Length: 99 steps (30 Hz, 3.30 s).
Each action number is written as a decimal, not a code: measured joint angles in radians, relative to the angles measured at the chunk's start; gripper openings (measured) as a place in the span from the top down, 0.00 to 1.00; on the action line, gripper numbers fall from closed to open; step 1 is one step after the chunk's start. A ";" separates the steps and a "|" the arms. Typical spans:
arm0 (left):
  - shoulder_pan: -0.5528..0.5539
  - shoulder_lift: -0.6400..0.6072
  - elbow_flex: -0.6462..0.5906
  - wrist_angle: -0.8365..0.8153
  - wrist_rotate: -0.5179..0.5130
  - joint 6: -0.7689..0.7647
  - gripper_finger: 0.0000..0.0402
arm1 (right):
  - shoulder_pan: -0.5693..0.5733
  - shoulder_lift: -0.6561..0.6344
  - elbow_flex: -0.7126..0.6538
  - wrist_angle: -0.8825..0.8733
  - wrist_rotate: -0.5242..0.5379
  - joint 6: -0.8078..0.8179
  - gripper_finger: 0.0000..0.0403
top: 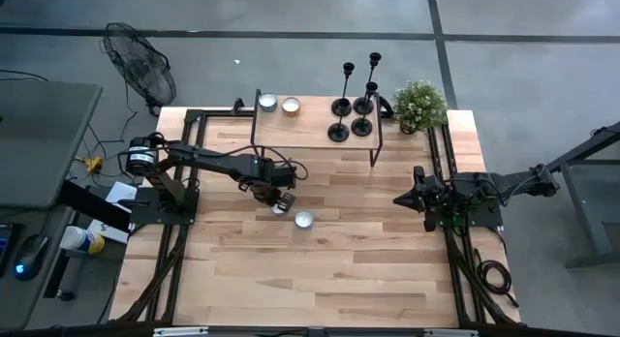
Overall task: Pick & Place candle stick holders
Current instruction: Put the brown scented candle on the shelf
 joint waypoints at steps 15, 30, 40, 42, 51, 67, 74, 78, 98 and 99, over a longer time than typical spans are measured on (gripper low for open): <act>0.000 -0.002 0.000 -0.040 0.065 0.025 1.00 | 0.000 0.000 0.000 0.000 0.000 0.001 1.00; 0.014 -0.013 0.342 -0.476 -0.035 0.105 1.00 | 0.000 0.000 0.000 0.000 0.000 0.001 1.00; 0.104 -0.013 0.530 -0.587 -0.081 0.180 1.00 | 0.000 0.000 0.000 0.000 0.000 0.001 1.00; 0.128 -0.013 0.559 -0.596 -0.095 0.198 1.00 | 0.000 0.000 0.000 0.000 0.000 0.001 1.00; 0.260 -0.013 0.696 -0.659 -0.143 0.299 1.00 | 0.000 0.000 0.000 0.000 0.000 0.000 1.00; 0.497 0.031 0.760 -0.648 -0.151 0.469 1.00 | 0.000 0.000 0.000 0.000 0.000 0.001 1.00; 0.516 0.089 0.759 -0.643 -0.144 0.550 1.00 | 0.000 0.000 0.000 0.000 0.000 0.000 1.00; 0.517 0.097 0.759 -0.627 -0.155 0.568 1.00 | 0.000 0.000 0.000 0.000 0.000 0.000 1.00; 0.533 0.123 0.758 -0.641 -0.204 0.541 1.00 | 0.000 0.000 0.000 0.000 0.000 0.001 1.00; 0.535 0.124 0.758 -0.641 -0.204 0.541 1.00 | 0.000 0.000 0.000 0.000 0.000 0.000 1.00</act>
